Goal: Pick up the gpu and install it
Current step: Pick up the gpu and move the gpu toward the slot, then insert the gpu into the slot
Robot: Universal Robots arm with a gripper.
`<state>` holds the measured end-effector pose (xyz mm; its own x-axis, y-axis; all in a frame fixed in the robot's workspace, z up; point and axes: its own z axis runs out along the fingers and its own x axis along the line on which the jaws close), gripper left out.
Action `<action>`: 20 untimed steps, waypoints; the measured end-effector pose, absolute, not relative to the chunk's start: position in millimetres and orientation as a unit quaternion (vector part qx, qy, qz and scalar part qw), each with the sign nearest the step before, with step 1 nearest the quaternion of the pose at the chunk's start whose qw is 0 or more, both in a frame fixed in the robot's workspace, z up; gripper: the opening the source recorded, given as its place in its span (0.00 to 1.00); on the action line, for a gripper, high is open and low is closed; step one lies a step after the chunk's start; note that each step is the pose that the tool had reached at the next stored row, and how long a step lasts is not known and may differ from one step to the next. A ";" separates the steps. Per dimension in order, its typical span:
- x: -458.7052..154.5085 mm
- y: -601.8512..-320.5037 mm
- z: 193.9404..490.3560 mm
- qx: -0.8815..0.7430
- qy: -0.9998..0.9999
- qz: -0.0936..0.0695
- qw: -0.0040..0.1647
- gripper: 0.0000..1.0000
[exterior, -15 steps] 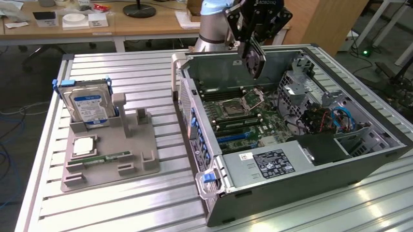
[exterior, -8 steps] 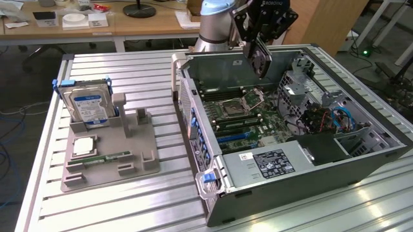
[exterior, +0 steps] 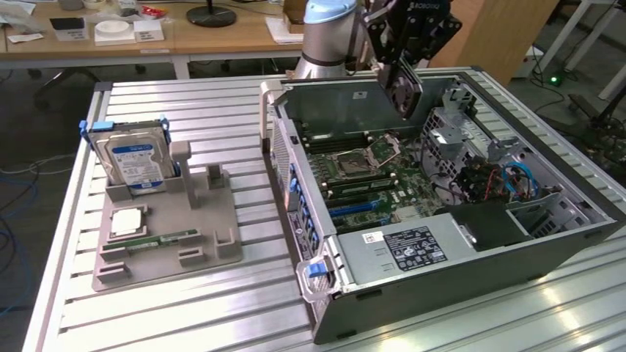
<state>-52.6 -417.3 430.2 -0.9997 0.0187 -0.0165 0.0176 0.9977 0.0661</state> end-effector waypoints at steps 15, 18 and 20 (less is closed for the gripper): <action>-41.2 -417.3 429.3 0.009 0.999 0.033 0.009 0.28; -41.2 -417.3 429.3 0.009 0.999 0.033 0.009 0.28; -41.2 -417.3 429.3 0.008 0.999 0.033 0.009 0.28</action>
<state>-41.2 -417.3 429.3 -0.9997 0.0168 -0.0165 0.0157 0.9977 0.0660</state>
